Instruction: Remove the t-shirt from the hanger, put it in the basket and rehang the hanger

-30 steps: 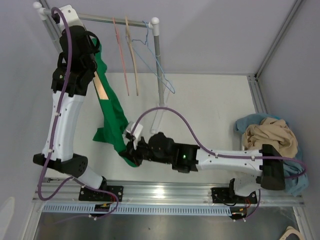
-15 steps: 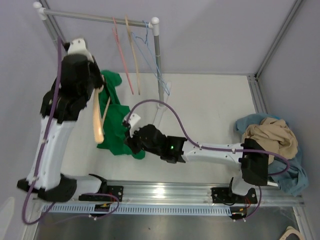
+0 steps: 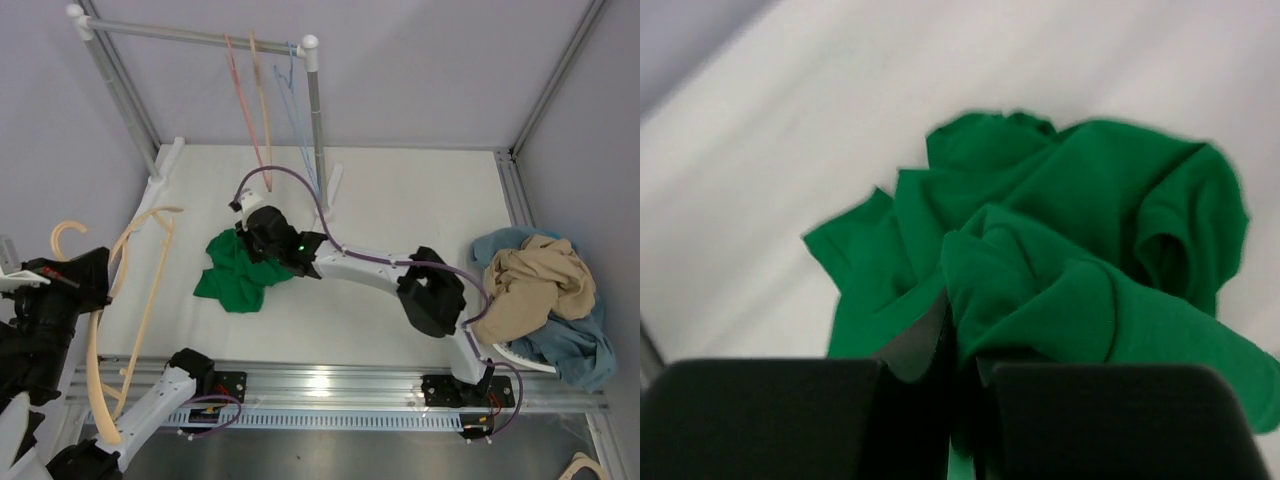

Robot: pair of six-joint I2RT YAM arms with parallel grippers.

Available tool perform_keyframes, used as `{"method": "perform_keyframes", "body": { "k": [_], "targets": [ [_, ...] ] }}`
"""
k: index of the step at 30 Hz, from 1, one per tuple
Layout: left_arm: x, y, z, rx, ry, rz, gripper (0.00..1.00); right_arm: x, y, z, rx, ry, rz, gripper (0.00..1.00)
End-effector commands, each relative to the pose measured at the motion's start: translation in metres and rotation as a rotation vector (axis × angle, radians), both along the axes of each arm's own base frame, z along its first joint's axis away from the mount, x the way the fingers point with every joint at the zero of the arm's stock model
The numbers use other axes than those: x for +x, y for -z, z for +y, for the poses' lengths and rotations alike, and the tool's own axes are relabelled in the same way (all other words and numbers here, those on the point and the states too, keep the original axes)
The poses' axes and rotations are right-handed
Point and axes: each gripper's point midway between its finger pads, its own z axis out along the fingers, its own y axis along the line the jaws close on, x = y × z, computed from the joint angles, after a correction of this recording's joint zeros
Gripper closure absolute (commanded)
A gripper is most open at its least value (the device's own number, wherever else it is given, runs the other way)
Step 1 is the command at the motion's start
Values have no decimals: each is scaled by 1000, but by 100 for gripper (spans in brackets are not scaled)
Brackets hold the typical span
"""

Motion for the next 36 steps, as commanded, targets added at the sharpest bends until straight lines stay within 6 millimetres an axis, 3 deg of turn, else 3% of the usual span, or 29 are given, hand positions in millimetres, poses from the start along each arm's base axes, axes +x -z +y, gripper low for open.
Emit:
{"method": "perform_keyframes", "body": {
  "k": [1,2,3,4,5,6,7,8,9,10,11,13,14,19,21,22,23,24,25,26,27,28,29,30,31,33,34,36],
  "targets": [
    [12,6,10,46,-77,44,99,0,40,20,-67,-23,74,91],
    [15,8,8,51,-72,51,99,6,29,28,-55,-22,62,81],
    [16,8,7,48,-70,49,99,12,34,31,-69,-12,59,70],
    [18,4,6,39,-71,30,99,16,56,36,-107,-5,70,51],
    [20,8,4,42,-68,30,99,18,67,33,-159,3,82,9],
    [21,7,4,46,-63,21,99,29,43,44,-123,20,54,1],
    [21,6,4,46,-63,12,99,33,67,46,-167,22,70,0],
    [22,4,4,46,-66,-5,99,33,74,44,-204,21,87,0],
    [23,5,5,57,-68,-3,99,39,65,48,-183,27,78,1],
    [23,5,6,60,-73,-6,99,36,74,50,-199,6,89,0],
    [24,4,7,69,-80,-6,99,34,97,47,-244,-4,115,0],
    [26,7,7,81,-83,3,99,28,112,47,-278,-25,147,1],
    [26,5,7,81,-82,-5,99,22,139,37,-345,-28,189,1],
    [32,8,1,85,-65,-1,99,1,196,1,-523,-35,292,1],
    [35,9,0,87,-63,-2,99,-15,207,-12,-573,-62,350,1],
    [35,9,0,88,-63,-4,99,-26,220,-25,-618,-69,384,5],
    [37,9,-1,92,-61,-3,99,-37,226,-36,-658,-74,417,15],
    [36,7,-1,91,-63,-10,99,-48,216,-39,-651,-104,446,27],
    [39,7,-2,94,-62,-10,99,-62,214,-41,-643,-132,481,77],
    [41,7,-2,100,-63,-9,99,-82,228,-65,-698,-143,544,100],
    [43,7,-3,105,-64,-8,99,-91,197,-66,-653,-163,542,100],
    [48,6,-3,108,-73,-11,99,-100,184,-73,-646,-163,538,100],
    [52,7,-5,114,-72,-5,99,-116,188,-98,-681,-161,553,100],
    [57,7,-8,114,-65,-4,99,-117,168,-105,-647,-147,537,100],
    [61,8,-11,112,-58,-2,99,-112,103,-105,-516,-132,466,100],
    [76,13,-27,102,-10,11,99,-92,52,-133,-410,-33,430,100],
    [82,7,-33,81,10,-17,99,-75,-5,-158,-338,72,322,100],
    [98,15,-43,76,27,0,99,-38,-65,-201,-253,259,210,100]
  ]
}}
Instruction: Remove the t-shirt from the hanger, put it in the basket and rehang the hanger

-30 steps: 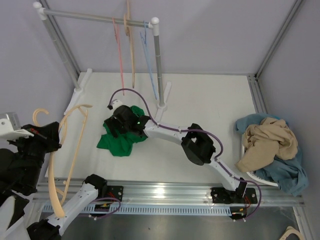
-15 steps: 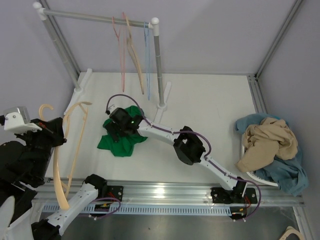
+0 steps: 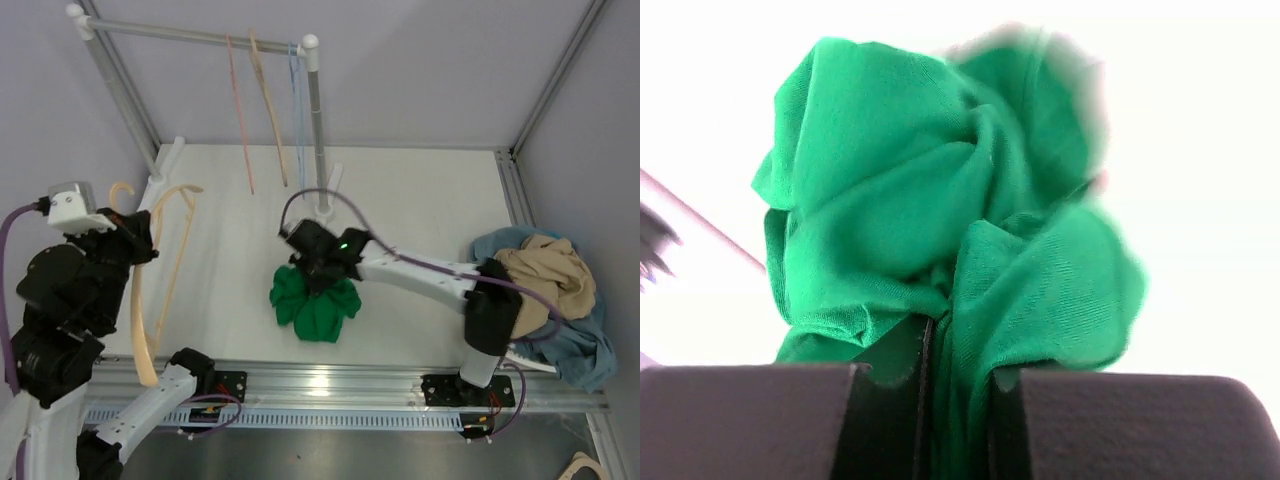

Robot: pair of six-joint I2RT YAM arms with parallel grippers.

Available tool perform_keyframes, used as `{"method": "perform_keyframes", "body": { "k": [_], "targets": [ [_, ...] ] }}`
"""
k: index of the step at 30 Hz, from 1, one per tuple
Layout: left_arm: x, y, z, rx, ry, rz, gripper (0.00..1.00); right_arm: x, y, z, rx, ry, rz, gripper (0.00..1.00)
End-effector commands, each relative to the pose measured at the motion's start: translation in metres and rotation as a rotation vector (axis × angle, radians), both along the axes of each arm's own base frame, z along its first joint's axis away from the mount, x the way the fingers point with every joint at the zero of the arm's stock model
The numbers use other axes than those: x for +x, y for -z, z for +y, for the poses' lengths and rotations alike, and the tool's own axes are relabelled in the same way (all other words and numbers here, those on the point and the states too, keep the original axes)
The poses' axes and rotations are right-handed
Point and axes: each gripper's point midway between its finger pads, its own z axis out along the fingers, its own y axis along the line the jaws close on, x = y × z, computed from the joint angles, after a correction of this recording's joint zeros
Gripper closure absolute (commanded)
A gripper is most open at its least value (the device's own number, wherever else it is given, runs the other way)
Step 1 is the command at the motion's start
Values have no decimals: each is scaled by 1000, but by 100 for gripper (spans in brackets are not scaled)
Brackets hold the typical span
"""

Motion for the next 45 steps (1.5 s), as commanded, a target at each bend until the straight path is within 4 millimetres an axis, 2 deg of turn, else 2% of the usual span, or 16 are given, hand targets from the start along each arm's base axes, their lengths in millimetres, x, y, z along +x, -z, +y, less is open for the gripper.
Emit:
{"method": "perform_keyframes", "body": {
  "k": [1,4,5,6,8,10,15,23,26,28,34,36,39,43,44,45],
  "targets": [
    [36,-4,-27,-26,63,-22,99,77,-184,-87,238,393,-419,100],
    [61,-1,-38,-50,84,-2,99,108,-239,-171,233,700,-639,100],
    [65,-3,-50,-65,148,11,99,114,-263,-220,173,887,-778,100],
    [82,12,-55,-61,154,84,99,114,-271,-245,156,1022,-830,100],
    [93,9,-48,-67,127,99,99,106,-289,-314,1,1277,-953,100],
    [105,8,-41,-58,90,92,99,95,-289,-365,-61,1488,-961,100],
    [117,-24,-20,-78,1,3,99,66,-284,-445,-60,1865,-983,100],
    [182,-53,-33,-146,105,23,99,28,-253,-501,38,2032,-998,100],
    [201,-66,-29,-153,127,7,99,20,-215,-526,-11,2090,-934,100],
    [201,-96,-14,-157,98,-39,99,9,-179,-537,-77,2168,-869,100],
    [234,-89,2,-142,48,-27,99,-14,-74,-553,-40,2427,-618,94],
    [241,-84,4,-153,40,-27,99,6,-38,-545,80,2403,-454,97],
    [253,-77,2,-168,51,-21,99,6,10,-537,100,2405,-299,100],
    [263,-77,3,-169,51,-39,99,2,30,-538,63,2405,-284,98],
    [266,-73,4,-168,45,-35,98,1,27,-540,58,2409,-298,94],
    [268,-75,5,-162,43,-45,95,4,16,-543,76,2402,-341,78]
  ]
}}
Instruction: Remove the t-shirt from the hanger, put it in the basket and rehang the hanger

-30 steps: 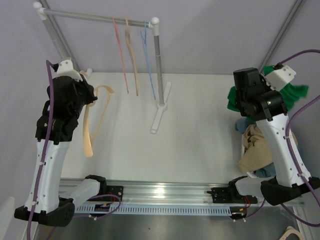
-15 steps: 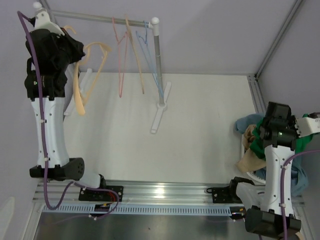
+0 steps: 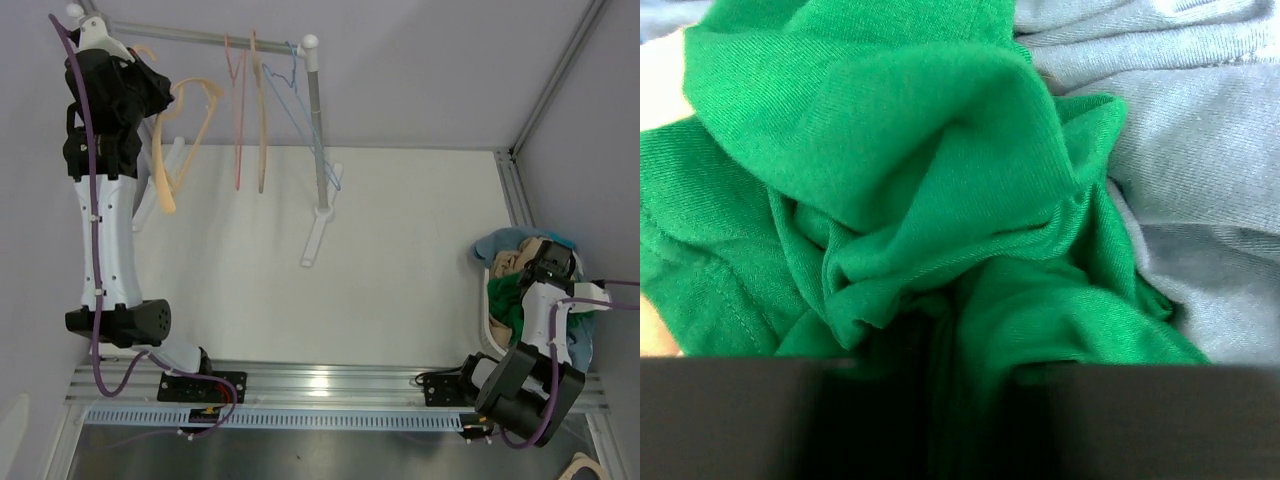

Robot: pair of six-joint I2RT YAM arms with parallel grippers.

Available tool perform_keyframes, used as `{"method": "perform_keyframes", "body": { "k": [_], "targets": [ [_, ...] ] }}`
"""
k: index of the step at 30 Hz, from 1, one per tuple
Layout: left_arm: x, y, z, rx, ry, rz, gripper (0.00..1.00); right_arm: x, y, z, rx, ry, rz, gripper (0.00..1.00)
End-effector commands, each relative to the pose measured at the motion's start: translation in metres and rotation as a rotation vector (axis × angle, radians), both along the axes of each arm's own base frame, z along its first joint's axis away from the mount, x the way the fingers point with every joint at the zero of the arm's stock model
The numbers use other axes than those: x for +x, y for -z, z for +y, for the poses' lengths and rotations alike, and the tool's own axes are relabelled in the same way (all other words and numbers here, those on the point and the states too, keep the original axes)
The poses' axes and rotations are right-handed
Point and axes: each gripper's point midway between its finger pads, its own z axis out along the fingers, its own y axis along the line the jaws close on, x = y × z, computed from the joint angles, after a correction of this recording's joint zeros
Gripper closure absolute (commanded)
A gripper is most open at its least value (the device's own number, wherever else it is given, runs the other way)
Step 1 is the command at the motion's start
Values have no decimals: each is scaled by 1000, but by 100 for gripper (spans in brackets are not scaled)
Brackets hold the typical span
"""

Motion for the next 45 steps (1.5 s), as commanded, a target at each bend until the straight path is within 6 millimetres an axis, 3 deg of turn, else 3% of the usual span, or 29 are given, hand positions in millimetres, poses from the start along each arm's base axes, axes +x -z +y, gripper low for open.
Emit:
{"method": "perform_keyframes", "body": {
  "k": [1,3,7,10,13,16,18,19,23,25,27,29,30,37,39,41,43,45],
  "targets": [
    [10,-20,1,-11,6,-93,90,24,-13,-2,-1,-17,-130,70],
    [19,-20,1,4,16,-100,92,27,-36,-7,-38,-11,-160,56],
    [34,-23,0,28,32,-103,93,26,-92,-16,-154,-7,-250,53],
    [45,-26,-12,23,99,-142,94,33,-128,-17,-219,-60,-299,43],
    [55,-30,-24,35,154,-184,97,32,-153,-18,-272,-59,-321,36],
    [64,-33,-35,95,171,-216,99,28,-163,-21,-306,-48,-308,26],
    [68,-34,-40,146,173,-235,99,31,-170,-21,-316,-61,-319,25],
    [69,-37,-52,162,195,-255,99,33,-173,-20,-320,-70,-322,25],
    [75,-39,-68,199,232,-300,99,49,-200,-12,-372,-141,-374,21],
    [76,-44,-73,207,238,-327,99,56,-209,-7,-396,-187,-370,2],
    [78,-51,-80,217,240,-352,98,66,-219,5,-424,-247,-358,0],
    [89,-37,-84,217,242,-313,98,64,-220,7,-458,-227,-328,1],
    [87,-45,-85,218,240,-328,98,66,-220,10,-459,-238,-331,1],
    [101,-15,-90,222,251,-257,98,47,-187,6,-398,-122,-305,1],
    [103,-10,-90,225,251,-246,98,32,-163,1,-356,-42,-290,1],
    [105,-3,-89,223,249,-232,98,31,-142,-2,-311,-43,-284,1],
    [106,-1,-89,218,247,-227,97,37,-143,6,-258,-89,-317,1],
    [106,-2,-88,209,236,-226,96,34,-167,11,-325,-78,-365,0]
  ]
}}
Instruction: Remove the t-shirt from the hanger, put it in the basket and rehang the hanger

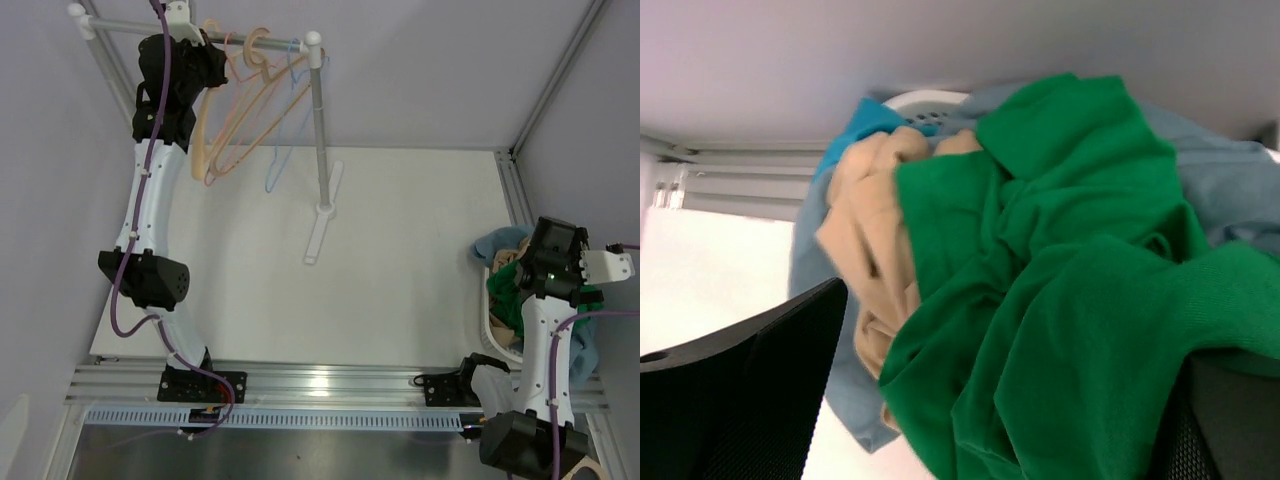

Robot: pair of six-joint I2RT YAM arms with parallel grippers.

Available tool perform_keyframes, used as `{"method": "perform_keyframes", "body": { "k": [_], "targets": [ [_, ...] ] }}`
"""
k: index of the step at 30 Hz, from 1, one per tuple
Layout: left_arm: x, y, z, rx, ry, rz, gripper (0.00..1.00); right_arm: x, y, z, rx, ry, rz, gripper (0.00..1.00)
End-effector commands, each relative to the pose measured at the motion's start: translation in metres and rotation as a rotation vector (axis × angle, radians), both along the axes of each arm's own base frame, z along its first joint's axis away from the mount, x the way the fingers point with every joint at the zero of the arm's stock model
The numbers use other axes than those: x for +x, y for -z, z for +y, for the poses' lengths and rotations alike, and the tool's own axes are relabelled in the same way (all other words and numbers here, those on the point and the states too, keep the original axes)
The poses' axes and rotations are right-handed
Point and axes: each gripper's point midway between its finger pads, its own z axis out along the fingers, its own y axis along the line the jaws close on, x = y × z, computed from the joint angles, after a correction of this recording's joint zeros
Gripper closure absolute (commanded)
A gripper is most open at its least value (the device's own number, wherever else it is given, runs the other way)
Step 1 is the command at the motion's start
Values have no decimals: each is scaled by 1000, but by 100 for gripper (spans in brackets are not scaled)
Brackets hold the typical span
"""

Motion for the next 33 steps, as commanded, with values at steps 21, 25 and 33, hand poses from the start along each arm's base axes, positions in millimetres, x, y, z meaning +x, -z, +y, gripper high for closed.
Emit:
{"method": "perform_keyframes", "body": {
  "k": [21,25,33],
  "targets": [
    [-45,-47,7,-82,-56,-64,12,-20,39,-10,228,229,246,9],
    [-76,-61,6,-97,-72,-72,4,-33,54,5,288,222,487,43],
    [-117,-56,14,-97,-137,-52,1,-40,32,25,177,216,562,53]
  ]
}}
